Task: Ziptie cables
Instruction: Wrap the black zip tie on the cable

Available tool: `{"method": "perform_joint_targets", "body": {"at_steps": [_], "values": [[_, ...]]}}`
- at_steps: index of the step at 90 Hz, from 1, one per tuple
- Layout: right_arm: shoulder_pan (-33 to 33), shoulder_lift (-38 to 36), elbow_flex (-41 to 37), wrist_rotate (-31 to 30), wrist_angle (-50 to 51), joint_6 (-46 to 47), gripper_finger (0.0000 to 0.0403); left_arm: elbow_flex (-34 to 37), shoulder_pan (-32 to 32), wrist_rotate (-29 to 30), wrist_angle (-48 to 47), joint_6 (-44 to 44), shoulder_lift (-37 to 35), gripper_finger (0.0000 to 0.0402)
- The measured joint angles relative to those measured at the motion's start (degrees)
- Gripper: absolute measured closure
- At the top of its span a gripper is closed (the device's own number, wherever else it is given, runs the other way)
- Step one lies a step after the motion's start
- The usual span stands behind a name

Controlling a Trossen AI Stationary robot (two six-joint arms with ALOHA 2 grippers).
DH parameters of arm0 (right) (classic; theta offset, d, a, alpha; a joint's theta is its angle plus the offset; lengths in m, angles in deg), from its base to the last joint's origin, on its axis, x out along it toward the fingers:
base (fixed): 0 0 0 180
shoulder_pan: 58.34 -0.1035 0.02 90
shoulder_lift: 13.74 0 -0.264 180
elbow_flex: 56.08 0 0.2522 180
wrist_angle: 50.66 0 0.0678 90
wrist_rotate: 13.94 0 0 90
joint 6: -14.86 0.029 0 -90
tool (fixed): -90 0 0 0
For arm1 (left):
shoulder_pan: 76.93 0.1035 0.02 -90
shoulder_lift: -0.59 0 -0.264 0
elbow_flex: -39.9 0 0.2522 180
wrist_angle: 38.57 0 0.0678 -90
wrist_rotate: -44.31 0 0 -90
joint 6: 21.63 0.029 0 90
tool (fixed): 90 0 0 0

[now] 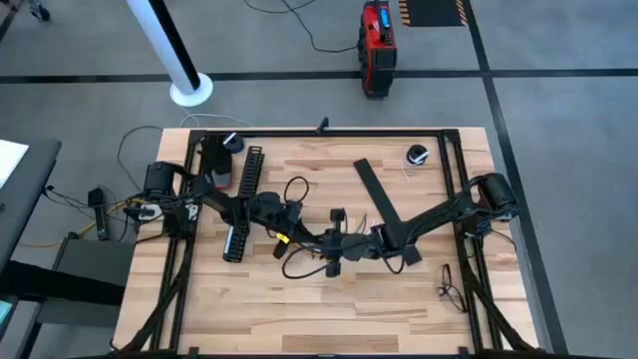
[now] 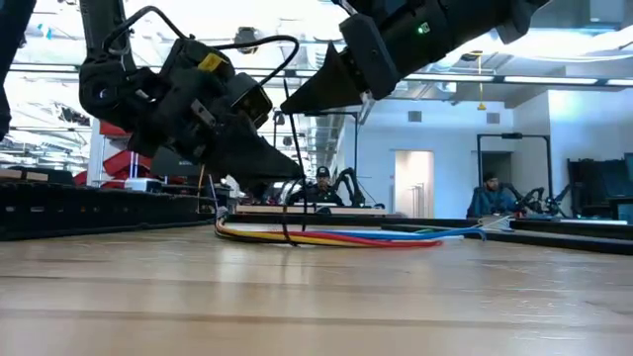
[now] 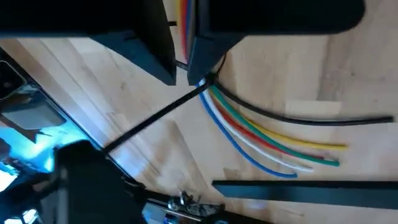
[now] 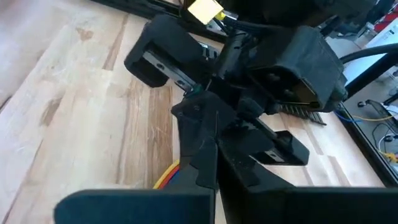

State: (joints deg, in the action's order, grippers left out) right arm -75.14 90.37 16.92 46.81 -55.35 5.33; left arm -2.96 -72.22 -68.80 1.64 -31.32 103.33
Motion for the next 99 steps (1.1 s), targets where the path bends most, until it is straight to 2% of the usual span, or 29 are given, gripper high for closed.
{"method": "perform_joint_targets", "body": {"at_steps": [51, 99], "values": [[0.0, 0.0, 0.0, 1.0, 0.1, 0.4, 0.0403, 0.0, 0.5, -2.1, -2.5, -0.8, 0.0, 0.0349], [-0.1, 0.0, 0.0, 1.0, 0.3, 0.6, 0.0403, 0.0, 2.0, -2.1, 2.0, -0.7, 0.0, 0.0349]]}}
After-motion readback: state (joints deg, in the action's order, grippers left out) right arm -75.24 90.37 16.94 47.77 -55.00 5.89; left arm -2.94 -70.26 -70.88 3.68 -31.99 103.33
